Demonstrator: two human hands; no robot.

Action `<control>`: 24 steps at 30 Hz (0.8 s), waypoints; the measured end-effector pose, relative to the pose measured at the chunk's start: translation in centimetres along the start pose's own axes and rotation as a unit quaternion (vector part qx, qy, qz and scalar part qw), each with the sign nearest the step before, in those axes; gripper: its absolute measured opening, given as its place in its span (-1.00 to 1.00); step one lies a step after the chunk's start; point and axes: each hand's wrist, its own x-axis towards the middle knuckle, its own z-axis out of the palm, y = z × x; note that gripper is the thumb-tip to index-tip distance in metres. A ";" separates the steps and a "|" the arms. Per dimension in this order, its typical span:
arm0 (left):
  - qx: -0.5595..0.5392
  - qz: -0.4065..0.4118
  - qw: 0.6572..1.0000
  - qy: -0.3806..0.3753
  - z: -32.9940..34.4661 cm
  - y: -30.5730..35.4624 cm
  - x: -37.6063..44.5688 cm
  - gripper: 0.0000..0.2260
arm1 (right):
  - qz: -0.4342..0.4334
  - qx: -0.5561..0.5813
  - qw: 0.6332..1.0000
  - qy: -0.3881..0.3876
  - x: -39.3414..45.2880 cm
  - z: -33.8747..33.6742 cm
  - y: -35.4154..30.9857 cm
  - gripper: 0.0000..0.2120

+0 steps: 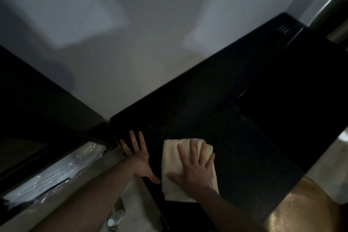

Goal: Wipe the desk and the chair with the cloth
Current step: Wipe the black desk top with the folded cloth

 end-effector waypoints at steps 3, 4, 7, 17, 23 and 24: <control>-0.004 -0.003 1.000 0.004 0.4 -0.1 0.2 0.72 | -0.038 -0.021 0.999 -0.006 4.4 -3.2 -0.3 -0.03; 0.001 0.000 1.000 0.007 0.4 -0.1 0.2 0.72 | -0.047 -0.021 0.999 -0.004 5.9 -4.0 -0.5 -0.03; 0.013 0.014 1.000 0.013 0.4 -0.3 0.3 0.70 | -0.067 -0.014 0.998 -0.006 10.0 -5.7 -1.1 -0.04; 0.000 0.021 1.000 0.003 0.1 -0.1 1.0 0.69 | -0.006 0.015 0.999 0.043 19.0 -9.5 -4.0 -0.04; -0.010 0.021 1.000 0.012 0.3 -0.1 0.9 0.69 | -0.009 0.002 0.999 0.041 13.8 -6.9 -3.5 -0.06; -0.012 0.023 1.000 0.016 0.3 -0.2 1.0 0.70 | -0.007 0.002 0.999 0.036 12.5 -6.3 -3.3 -0.07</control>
